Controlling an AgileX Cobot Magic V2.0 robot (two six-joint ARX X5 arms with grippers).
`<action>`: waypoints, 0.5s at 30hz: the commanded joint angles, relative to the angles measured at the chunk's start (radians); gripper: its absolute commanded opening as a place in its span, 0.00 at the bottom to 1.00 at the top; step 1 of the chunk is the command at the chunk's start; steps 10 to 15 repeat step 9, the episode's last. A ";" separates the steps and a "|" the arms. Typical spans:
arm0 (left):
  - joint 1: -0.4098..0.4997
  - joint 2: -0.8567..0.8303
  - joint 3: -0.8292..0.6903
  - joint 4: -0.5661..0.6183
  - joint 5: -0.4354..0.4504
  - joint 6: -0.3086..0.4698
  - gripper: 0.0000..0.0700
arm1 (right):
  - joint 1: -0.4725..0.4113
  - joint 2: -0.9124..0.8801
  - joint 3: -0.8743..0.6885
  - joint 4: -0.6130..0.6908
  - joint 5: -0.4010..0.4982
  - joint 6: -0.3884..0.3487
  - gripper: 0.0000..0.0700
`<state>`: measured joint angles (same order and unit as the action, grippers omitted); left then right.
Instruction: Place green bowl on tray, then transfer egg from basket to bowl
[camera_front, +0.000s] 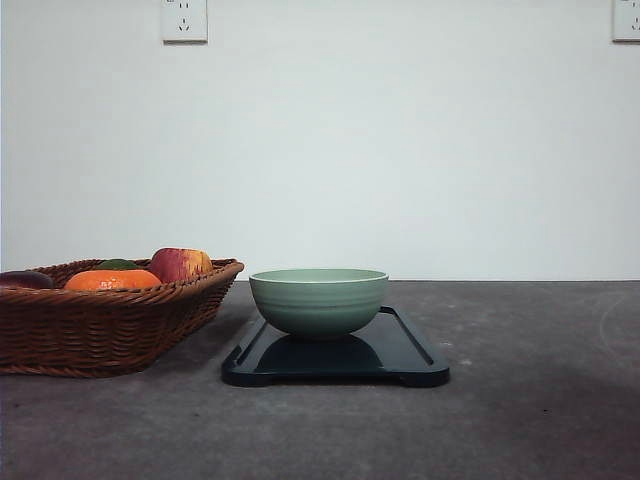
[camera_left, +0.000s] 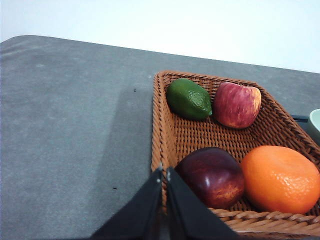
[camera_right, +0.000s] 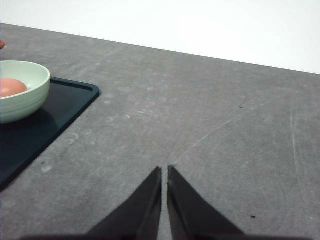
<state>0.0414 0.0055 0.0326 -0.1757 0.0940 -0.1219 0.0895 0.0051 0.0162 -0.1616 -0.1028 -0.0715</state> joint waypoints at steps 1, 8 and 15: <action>0.000 -0.001 -0.019 -0.005 -0.001 0.008 0.00 | 0.000 -0.002 -0.004 0.004 -0.001 0.012 0.02; 0.000 -0.001 -0.019 -0.005 -0.001 0.008 0.00 | 0.000 -0.002 -0.004 0.004 0.000 0.012 0.02; 0.000 -0.001 -0.019 -0.005 -0.001 0.008 0.00 | 0.000 -0.002 -0.004 0.004 0.000 0.012 0.02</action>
